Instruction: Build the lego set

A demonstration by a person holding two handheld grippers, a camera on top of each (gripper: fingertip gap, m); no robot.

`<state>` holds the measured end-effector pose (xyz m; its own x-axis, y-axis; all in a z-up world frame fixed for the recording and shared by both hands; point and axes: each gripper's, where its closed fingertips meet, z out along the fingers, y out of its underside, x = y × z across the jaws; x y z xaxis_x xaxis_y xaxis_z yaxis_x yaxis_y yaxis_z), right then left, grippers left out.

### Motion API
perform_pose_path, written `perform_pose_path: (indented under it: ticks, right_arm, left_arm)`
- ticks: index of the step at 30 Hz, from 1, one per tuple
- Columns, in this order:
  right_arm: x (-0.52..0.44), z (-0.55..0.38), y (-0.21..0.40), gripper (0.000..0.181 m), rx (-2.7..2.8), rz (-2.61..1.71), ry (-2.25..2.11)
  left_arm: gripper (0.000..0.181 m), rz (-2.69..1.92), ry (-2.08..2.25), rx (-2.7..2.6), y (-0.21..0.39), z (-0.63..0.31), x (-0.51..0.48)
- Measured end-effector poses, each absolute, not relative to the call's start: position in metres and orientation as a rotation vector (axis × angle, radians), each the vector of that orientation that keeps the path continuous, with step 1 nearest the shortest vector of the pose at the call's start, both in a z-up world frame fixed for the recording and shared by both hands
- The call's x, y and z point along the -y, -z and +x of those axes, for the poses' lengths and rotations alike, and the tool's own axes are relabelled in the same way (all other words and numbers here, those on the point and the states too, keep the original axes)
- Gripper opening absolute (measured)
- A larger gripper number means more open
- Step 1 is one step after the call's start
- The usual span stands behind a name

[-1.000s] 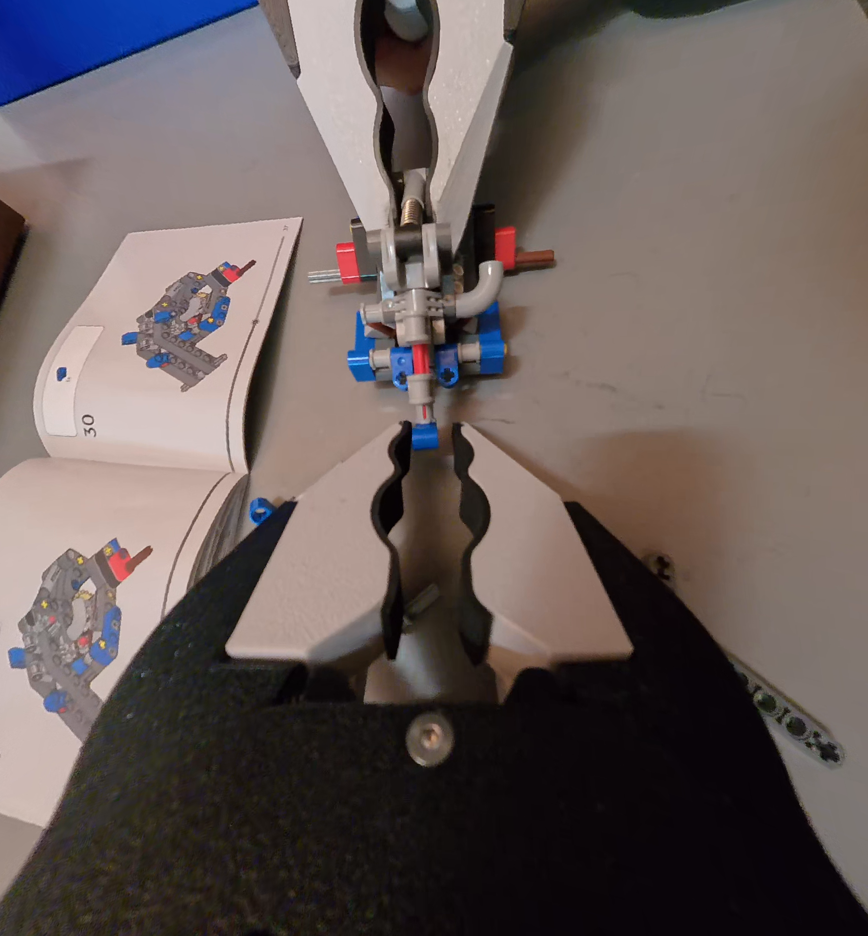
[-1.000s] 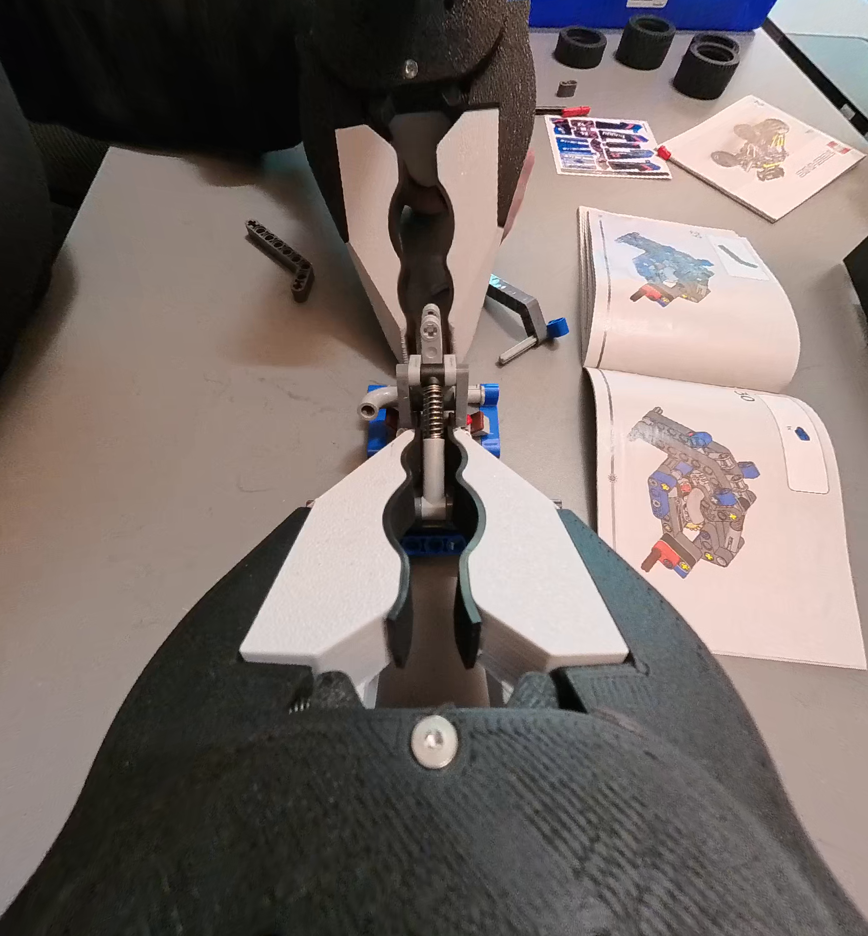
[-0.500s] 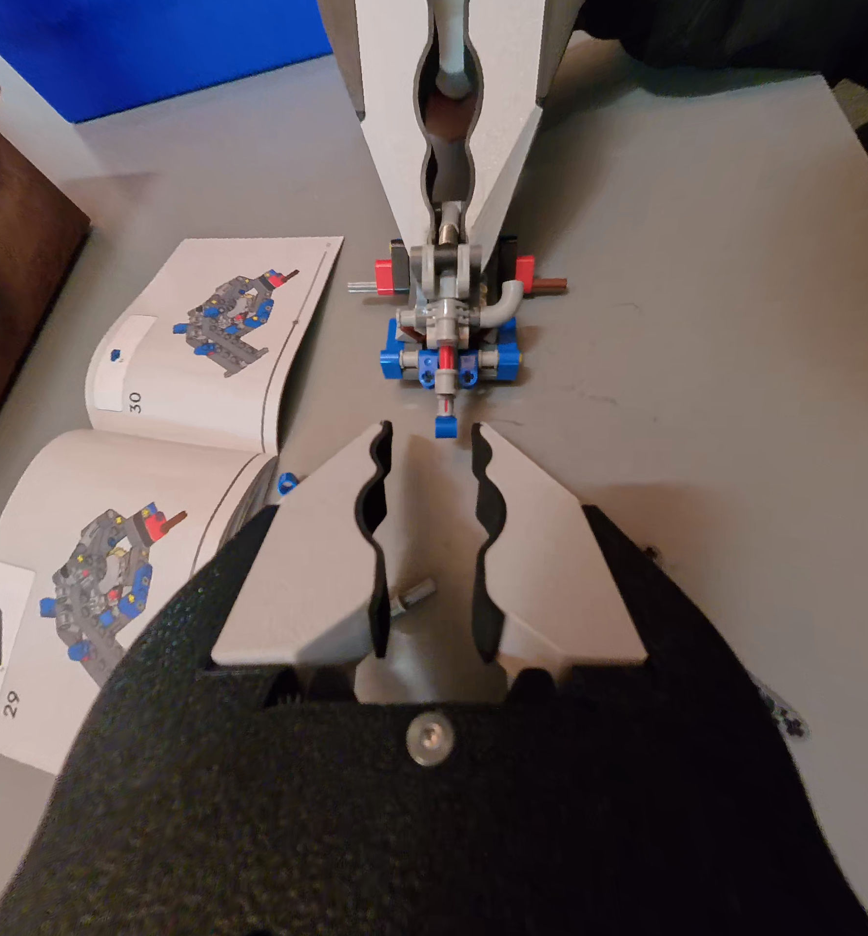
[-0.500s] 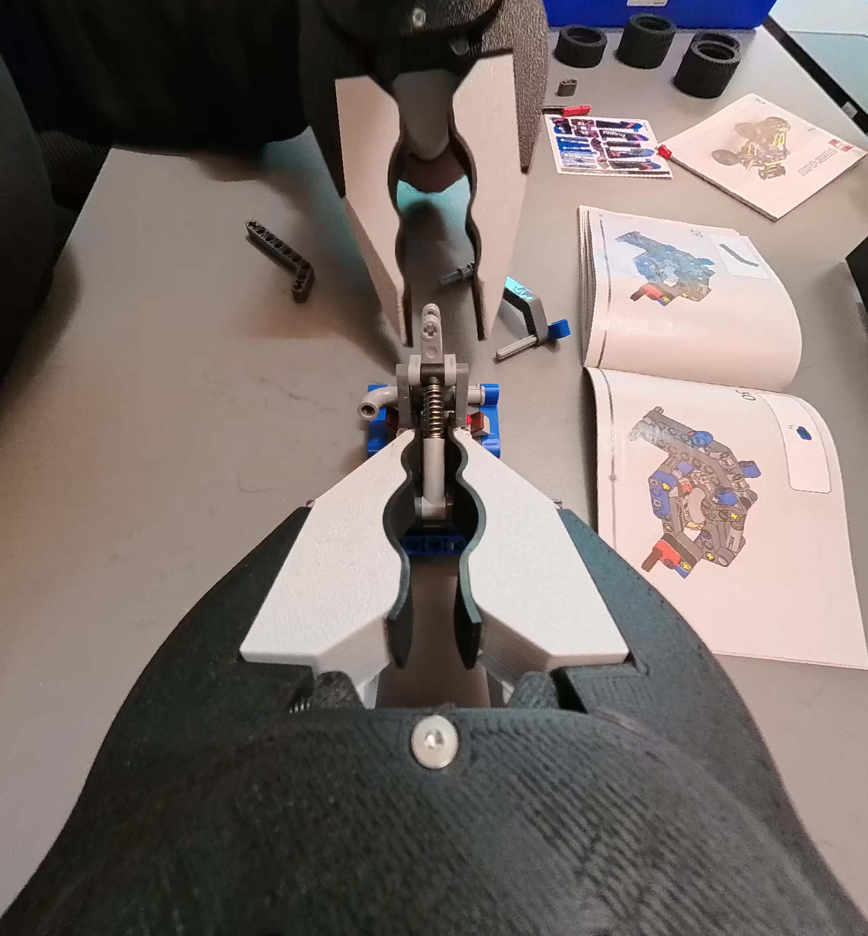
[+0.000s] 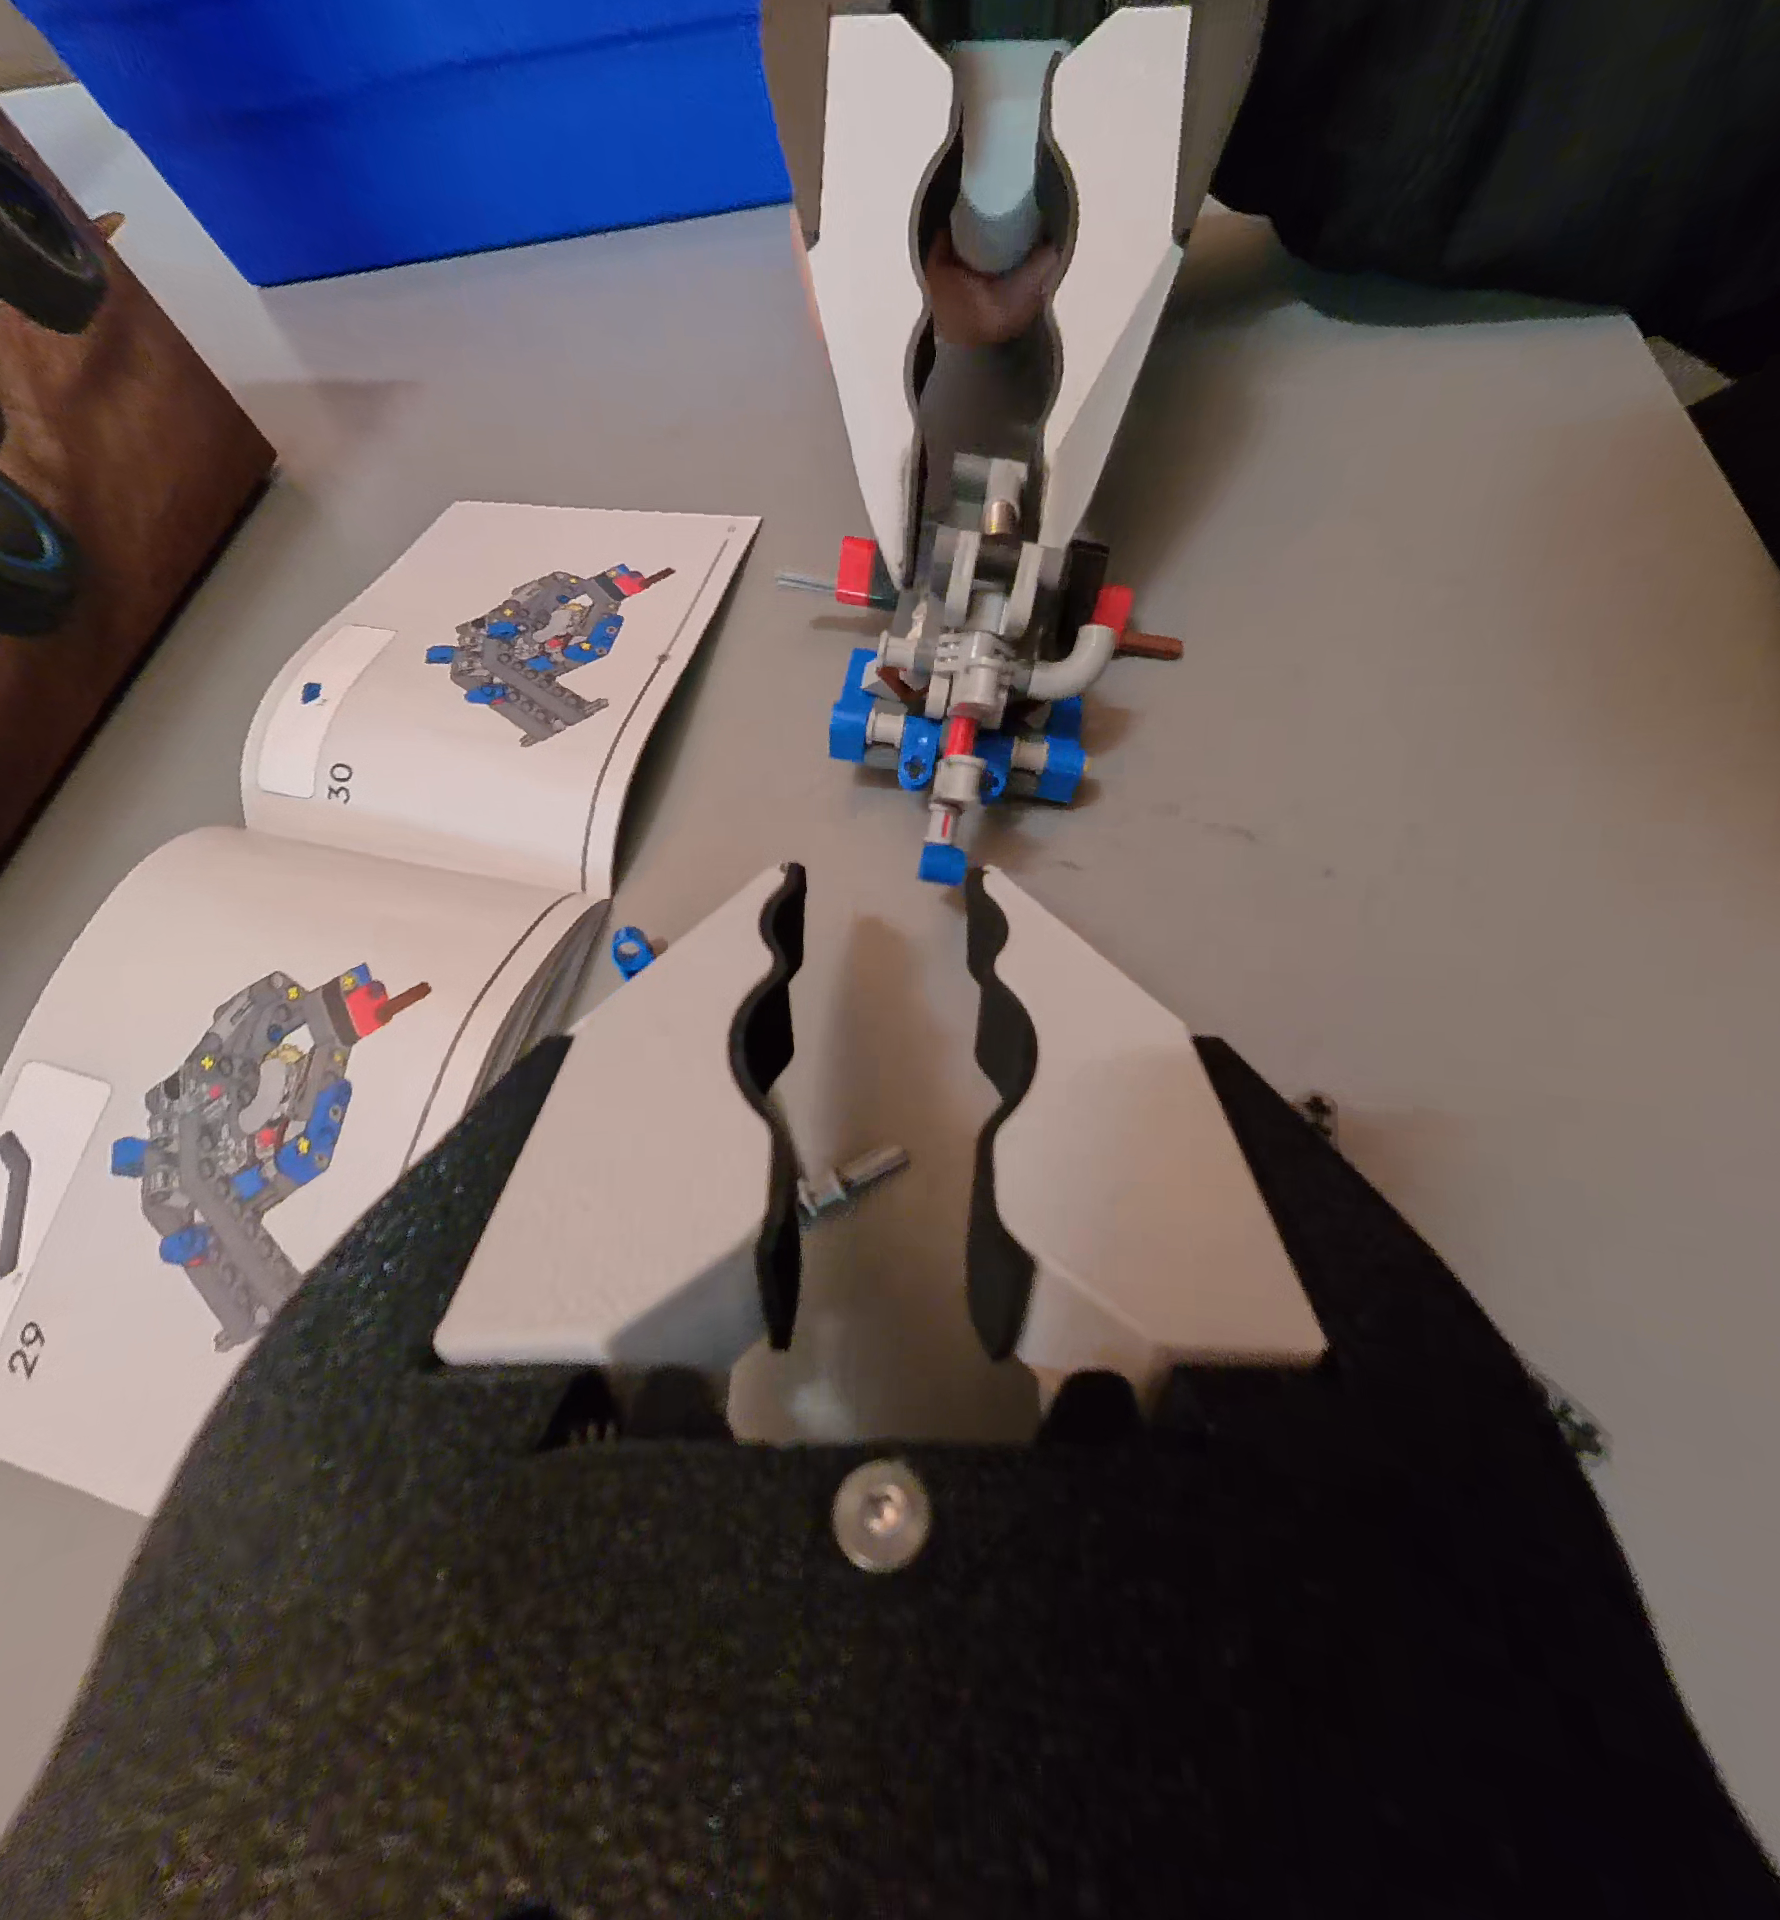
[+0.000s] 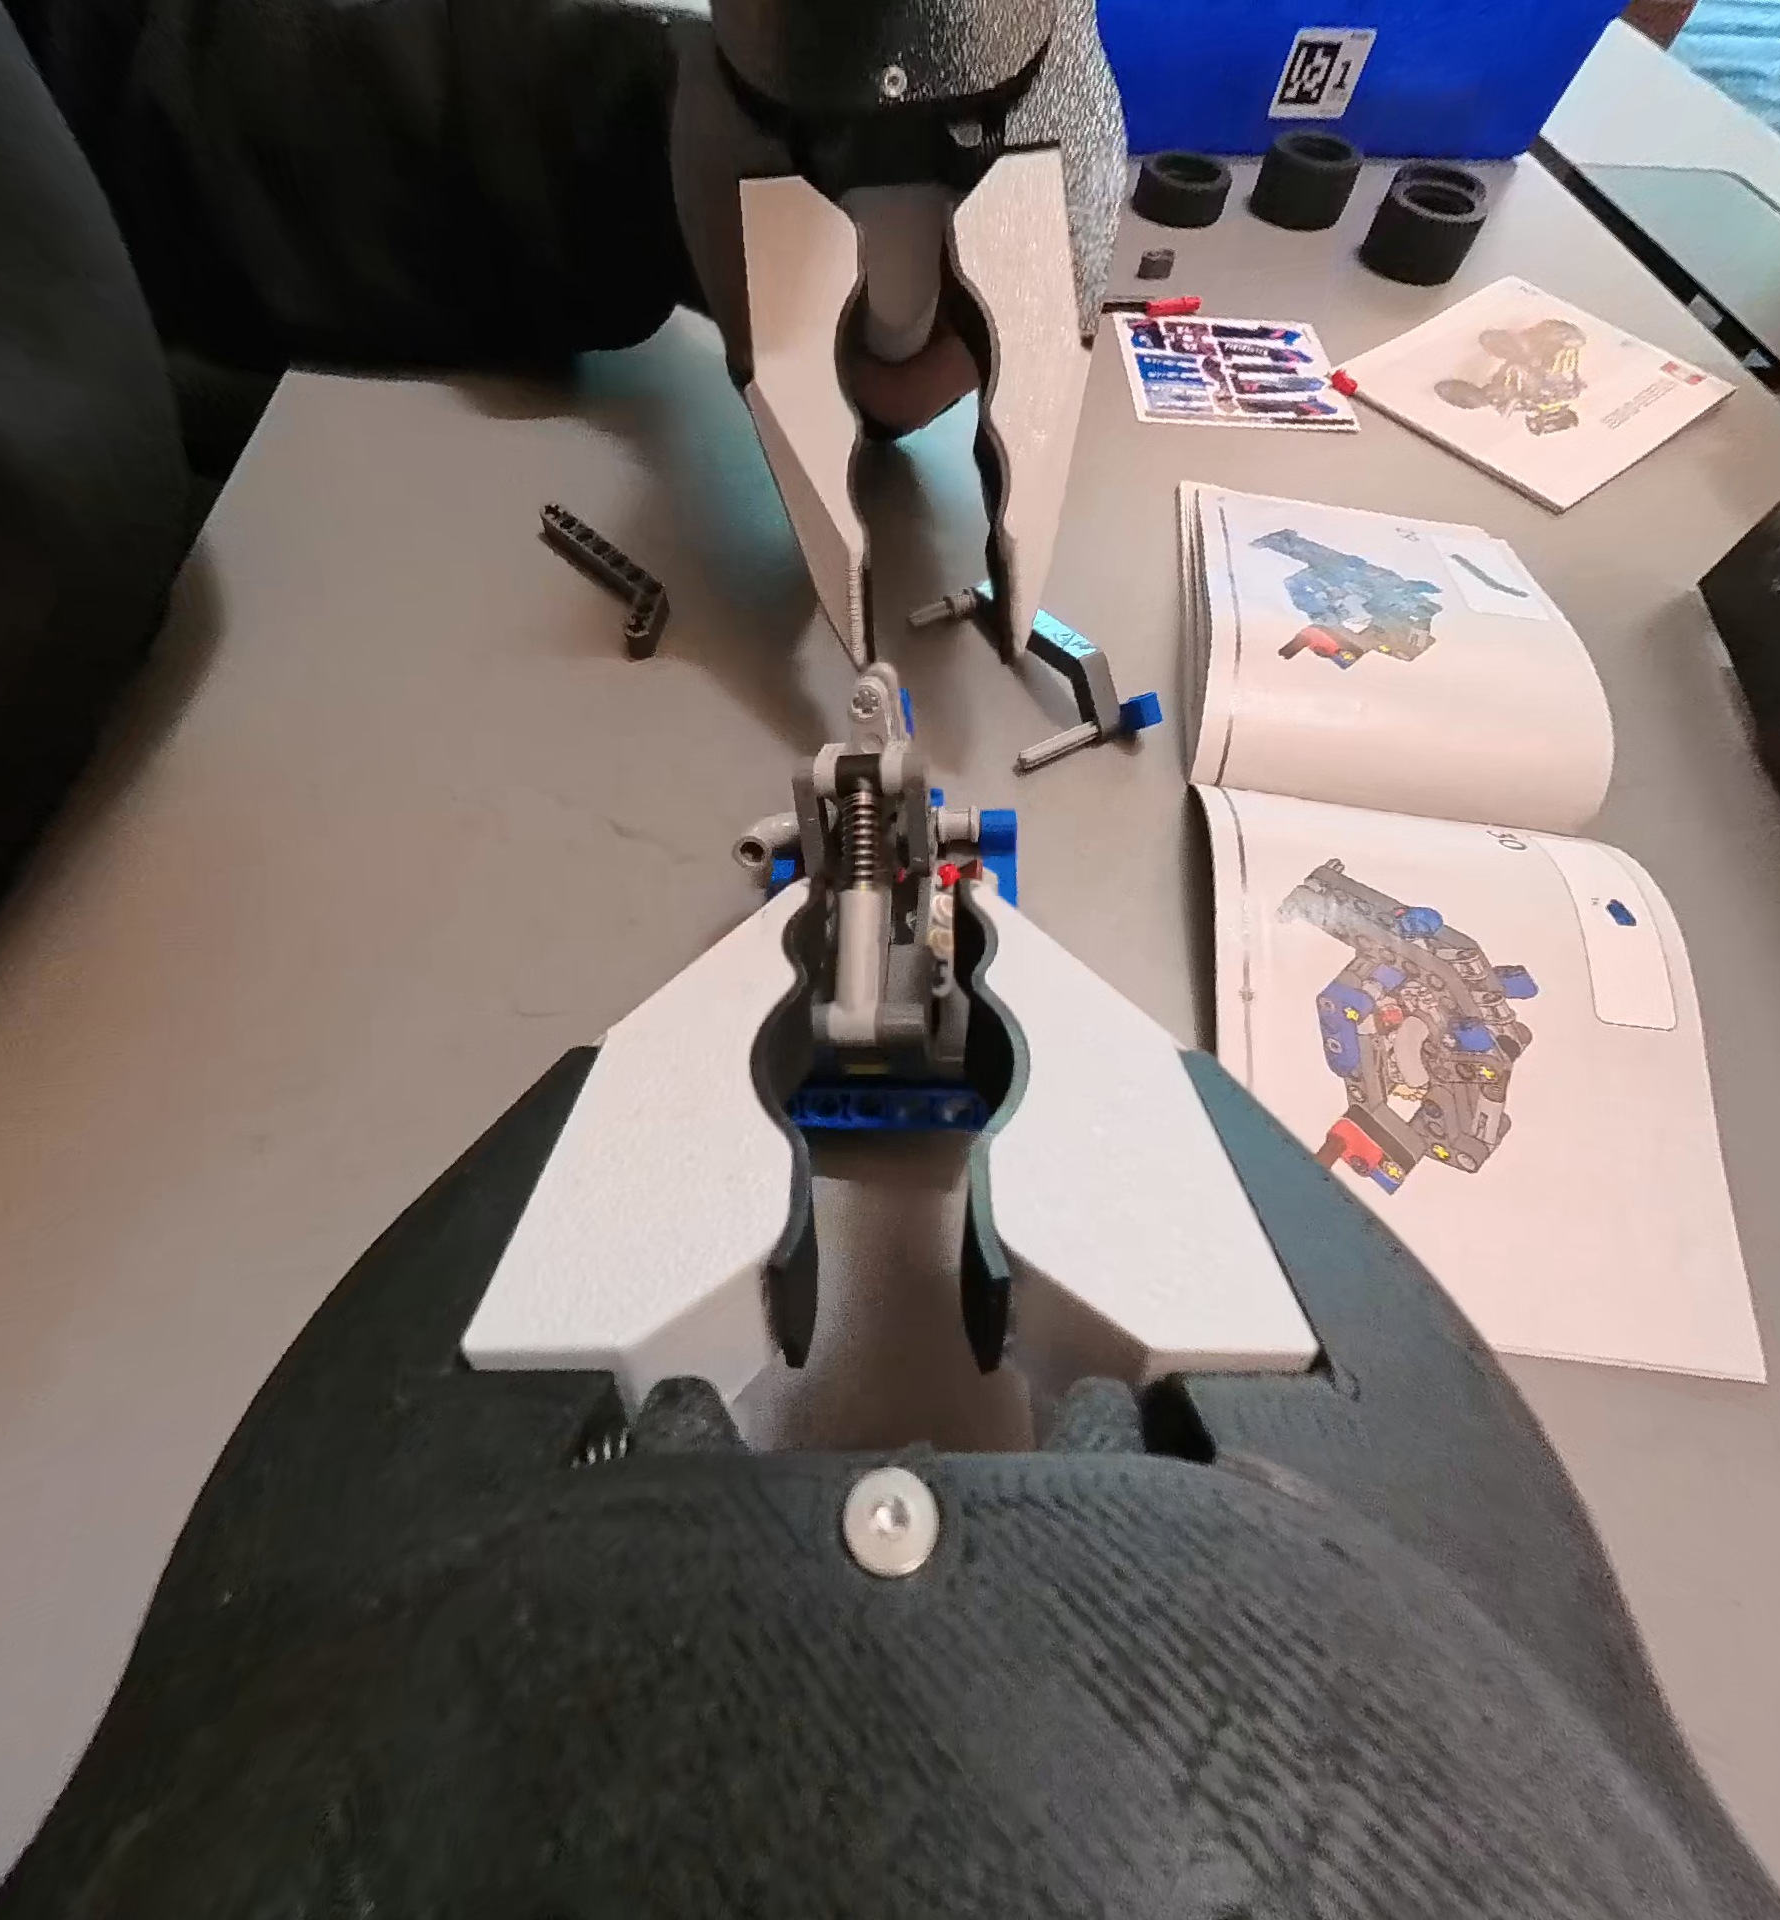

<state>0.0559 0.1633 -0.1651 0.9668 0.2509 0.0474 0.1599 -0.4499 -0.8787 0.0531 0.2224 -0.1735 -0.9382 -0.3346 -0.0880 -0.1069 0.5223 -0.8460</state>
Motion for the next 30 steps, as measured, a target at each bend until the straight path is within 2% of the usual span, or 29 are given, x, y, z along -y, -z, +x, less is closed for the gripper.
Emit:
perform_pose_path:
  ticks: [20, 30]
  right_arm:
    - [-0.149, 0.063, 0.163, 0.018, 0.331, -2.020, 0.002]
    - [-0.145, 0.058, 0.163, 0.023, 0.341, -2.035, -0.028]
  left_arm:
    - [0.027, -0.465, 1.546, -2.395, 0.148, 0.058, -0.246]
    - [0.023, -0.733, 1.289, -2.169, 0.134, 0.090, -0.305]
